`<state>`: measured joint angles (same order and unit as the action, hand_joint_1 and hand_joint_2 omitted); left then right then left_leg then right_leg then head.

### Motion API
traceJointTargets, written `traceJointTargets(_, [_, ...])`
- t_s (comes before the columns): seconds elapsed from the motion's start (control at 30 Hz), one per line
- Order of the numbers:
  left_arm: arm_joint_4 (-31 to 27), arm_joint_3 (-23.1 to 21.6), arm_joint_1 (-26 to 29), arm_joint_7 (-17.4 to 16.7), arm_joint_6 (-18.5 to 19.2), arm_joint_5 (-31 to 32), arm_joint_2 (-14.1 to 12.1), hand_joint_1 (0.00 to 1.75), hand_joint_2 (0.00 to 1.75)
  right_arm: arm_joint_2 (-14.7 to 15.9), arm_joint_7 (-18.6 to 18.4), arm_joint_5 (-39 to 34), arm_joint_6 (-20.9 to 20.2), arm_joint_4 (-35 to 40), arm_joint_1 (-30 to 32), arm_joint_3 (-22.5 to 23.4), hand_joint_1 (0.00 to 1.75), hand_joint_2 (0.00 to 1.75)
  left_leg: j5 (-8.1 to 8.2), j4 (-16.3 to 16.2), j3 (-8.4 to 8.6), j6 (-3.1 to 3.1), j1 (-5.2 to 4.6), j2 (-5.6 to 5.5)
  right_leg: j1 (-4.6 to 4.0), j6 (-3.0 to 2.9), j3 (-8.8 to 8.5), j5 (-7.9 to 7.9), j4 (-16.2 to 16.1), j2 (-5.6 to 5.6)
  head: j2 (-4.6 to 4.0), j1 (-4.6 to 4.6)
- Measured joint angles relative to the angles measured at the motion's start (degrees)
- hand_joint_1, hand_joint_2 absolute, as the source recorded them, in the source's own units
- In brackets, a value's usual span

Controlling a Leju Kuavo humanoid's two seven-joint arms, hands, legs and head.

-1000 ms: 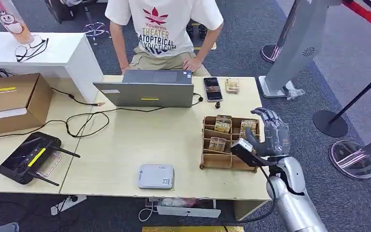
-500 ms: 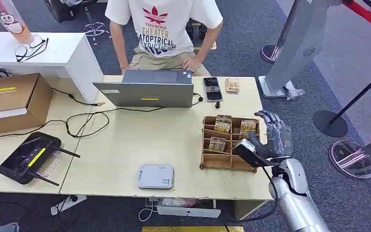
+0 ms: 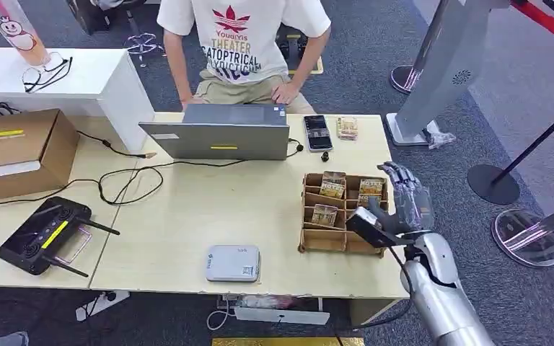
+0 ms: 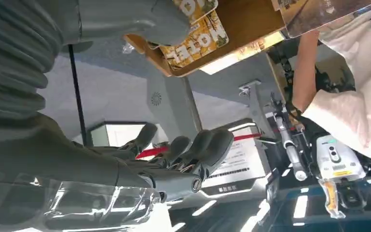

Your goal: Pass the card to the sensor for recognition and then transmit it.

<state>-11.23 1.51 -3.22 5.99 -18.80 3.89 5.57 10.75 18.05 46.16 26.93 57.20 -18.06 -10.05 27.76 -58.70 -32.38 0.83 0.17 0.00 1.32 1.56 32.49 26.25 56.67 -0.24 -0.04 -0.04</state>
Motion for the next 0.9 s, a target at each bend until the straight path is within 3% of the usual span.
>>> traceJointTargets(0.3, [0.0,0.0,0.0,0.0,0.0,-0.2,0.0,0.00,0.00,0.0,0.1,0.6,0.0,-2.1,-1.3,-0.8,0.59,1.75,-0.02,0.0,-0.01,-0.02,0.00,-0.01,0.00,0.00,0.00,0.00,0.0,-0.01,0.00,0.00])
traceJointTargets(0.5, [0.0,0.0,0.0,0.0,0.0,-0.2,0.0,0.00,0.00,0.0,0.2,0.6,0.0,-2.9,-1.6,-1.0,0.73,1.75,-0.02,0.0,-0.02,-0.02,0.00,-0.01,0.00,0.00,0.02,0.00,0.0,-0.01,0.00,0.00])
traceJointTargets(0.6, [0.0,0.0,0.0,0.0,0.0,-0.2,0.0,0.00,0.00,0.0,0.3,0.5,0.1,-3.3,-1.7,-1.0,0.72,1.75,-0.02,0.0,-0.01,-0.02,0.00,-0.01,0.00,0.00,0.02,0.00,0.0,-0.01,0.00,0.00])
traceJointTargets(0.73, [0.0,0.0,0.0,0.1,0.0,-0.2,0.0,0.00,0.00,0.0,0.5,-0.1,0.2,-3.7,-1.7,-1.0,0.96,1.75,-0.02,0.0,-0.01,-0.03,0.00,-0.01,0.00,0.00,0.03,0.00,0.0,-0.01,0.00,0.00])
traceJointTargets(0.9, [0.0,0.0,0.0,0.2,0.0,-0.3,0.0,0.00,0.00,0.3,0.7,-1.0,0.6,-4.2,-1.7,-1.0,0.99,1.75,-0.02,0.0,-0.02,-0.03,0.00,-0.01,0.00,0.00,0.03,0.00,0.0,-0.01,0.00,0.02])
